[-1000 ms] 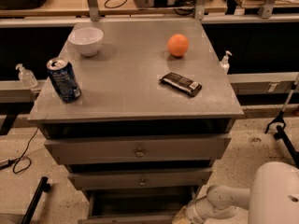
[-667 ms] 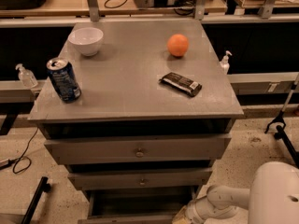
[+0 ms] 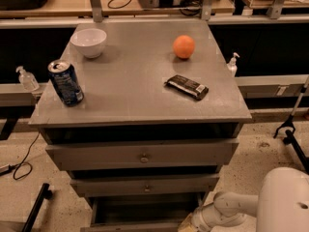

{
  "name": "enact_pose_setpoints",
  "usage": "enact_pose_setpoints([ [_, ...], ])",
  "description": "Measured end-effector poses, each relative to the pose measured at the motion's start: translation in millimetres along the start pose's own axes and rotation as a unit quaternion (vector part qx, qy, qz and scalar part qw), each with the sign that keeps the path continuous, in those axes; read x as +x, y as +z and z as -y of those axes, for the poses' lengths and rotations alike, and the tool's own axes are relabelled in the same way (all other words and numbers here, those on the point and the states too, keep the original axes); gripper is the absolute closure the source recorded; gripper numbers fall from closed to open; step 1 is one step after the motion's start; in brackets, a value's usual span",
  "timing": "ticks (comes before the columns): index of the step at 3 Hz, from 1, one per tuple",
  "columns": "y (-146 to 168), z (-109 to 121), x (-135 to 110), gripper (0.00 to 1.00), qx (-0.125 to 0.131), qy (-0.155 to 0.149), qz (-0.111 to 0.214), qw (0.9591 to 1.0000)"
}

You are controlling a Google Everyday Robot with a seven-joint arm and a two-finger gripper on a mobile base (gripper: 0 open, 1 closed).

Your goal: Close bottom drawer

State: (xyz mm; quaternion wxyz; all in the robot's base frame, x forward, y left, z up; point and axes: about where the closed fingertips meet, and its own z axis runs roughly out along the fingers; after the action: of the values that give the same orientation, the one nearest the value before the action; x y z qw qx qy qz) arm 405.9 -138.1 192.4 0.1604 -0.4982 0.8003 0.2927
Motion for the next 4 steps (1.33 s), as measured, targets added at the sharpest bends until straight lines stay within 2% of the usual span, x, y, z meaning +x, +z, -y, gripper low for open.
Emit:
enact_pose_setpoints([
  [1,0.0,0.0,0.0,0.35,0.0,0.0,0.0,1.0],
  [2,9.3,16.7,-1.6,0.11,0.015,0.002,0.036,0.9992],
  [3,6.9,7.8,-0.3,0.04,0.015,0.002,0.036,0.9992],
  [4,3.4,3.3,-1.6,0.27,0.015,0.002,0.036,0.9992],
])
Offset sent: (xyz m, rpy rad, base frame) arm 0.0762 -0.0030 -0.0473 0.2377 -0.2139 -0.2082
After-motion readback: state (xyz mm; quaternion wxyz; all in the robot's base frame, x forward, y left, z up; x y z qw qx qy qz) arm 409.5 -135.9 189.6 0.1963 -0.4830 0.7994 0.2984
